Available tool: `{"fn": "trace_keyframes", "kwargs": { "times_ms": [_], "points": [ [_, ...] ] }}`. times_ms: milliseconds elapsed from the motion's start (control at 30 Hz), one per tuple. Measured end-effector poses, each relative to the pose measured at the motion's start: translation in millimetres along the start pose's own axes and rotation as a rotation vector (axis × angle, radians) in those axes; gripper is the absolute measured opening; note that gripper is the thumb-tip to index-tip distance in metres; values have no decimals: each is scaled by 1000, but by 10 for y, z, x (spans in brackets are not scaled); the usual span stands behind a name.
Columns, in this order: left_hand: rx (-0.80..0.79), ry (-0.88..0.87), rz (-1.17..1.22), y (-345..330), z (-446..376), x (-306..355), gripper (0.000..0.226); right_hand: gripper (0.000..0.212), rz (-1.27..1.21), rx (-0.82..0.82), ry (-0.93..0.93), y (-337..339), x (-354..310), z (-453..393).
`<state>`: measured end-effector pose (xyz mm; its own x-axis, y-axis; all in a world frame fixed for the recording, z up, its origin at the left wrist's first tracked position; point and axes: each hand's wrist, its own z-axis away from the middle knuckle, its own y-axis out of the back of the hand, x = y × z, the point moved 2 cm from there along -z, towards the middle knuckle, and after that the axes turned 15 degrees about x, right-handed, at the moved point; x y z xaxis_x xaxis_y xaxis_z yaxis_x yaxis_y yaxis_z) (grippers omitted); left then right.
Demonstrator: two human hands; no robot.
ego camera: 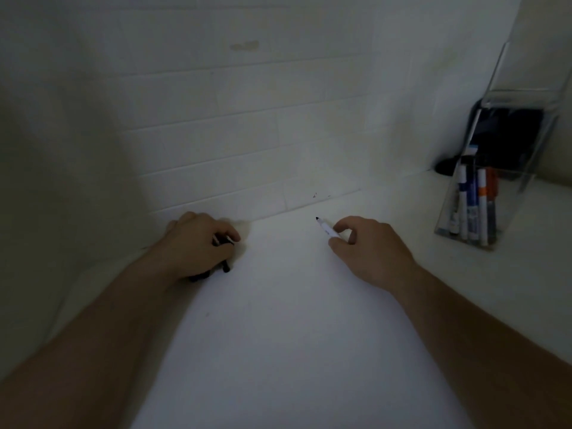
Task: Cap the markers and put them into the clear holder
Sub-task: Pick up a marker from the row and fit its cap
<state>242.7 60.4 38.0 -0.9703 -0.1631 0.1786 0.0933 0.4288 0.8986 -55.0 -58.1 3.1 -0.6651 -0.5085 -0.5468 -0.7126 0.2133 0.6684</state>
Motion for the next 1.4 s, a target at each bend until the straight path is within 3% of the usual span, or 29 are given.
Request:
{"fn": "trace_keyframes", "kwargs": {
  "times_ms": [167, 233, 333, 500, 1067, 1233, 1400],
  "points": [
    [232, 4, 254, -2, -8, 197, 22, 20, -88, 91, 70, 39, -76, 17],
    [270, 74, 408, -8, 25, 309, 17, 12, -165, 98, 135, 37, -118, 26],
    [279, 96, 534, -93, 77, 447, 19, 19, -272, 121, 229, 20, -146, 25],
    [292, 21, 491, -189, 77, 541, 28, 23, -281, 10, 374, -41, -185, 47],
    [343, -99, 329, -139, 110, 681, 24, 25, -115, 21, 411, -49, -273, 81],
    [216, -76, 395, -147, 166, 765, 21, 21, -69, 5, 442, -68, -332, 107],
    [157, -78, 390, -166, 180, 786, 17, 34, -19, 14, 462, -46, -338, 118]
  ]
}}
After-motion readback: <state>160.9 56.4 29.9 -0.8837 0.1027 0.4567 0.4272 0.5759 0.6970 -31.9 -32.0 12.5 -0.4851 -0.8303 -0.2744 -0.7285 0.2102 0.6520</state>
